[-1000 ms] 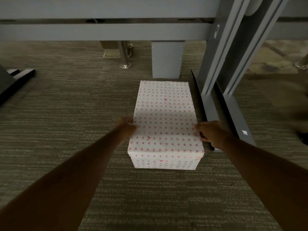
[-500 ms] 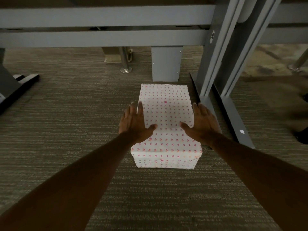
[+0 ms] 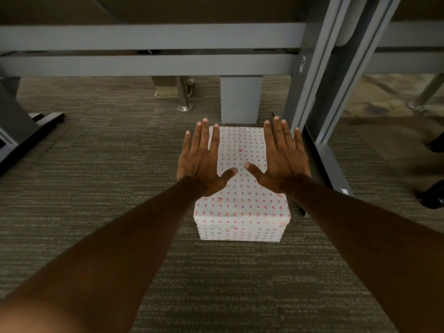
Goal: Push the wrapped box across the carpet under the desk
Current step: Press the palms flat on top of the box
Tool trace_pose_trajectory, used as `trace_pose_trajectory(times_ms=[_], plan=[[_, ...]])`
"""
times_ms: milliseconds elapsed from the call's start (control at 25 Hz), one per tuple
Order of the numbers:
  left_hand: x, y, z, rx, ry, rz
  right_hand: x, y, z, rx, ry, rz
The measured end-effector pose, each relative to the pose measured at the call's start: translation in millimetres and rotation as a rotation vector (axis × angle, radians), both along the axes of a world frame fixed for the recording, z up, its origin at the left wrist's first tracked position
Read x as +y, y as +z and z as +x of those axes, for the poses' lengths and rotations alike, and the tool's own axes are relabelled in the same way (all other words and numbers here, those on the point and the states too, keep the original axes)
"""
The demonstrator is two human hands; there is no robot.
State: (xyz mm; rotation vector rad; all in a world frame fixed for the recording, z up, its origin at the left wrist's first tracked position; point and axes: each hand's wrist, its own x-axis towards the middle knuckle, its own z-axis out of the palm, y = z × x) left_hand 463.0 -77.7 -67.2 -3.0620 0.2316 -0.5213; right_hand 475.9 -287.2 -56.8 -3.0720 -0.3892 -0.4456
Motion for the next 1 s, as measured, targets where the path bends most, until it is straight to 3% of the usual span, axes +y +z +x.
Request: trace_pose_trajectory(times_ms=[1000], plan=[[1.6,4.7,-4.5,0.028,0.007,-0.043,-7.0,-6.4,-3.7,0.006,-0.046,0.016]])
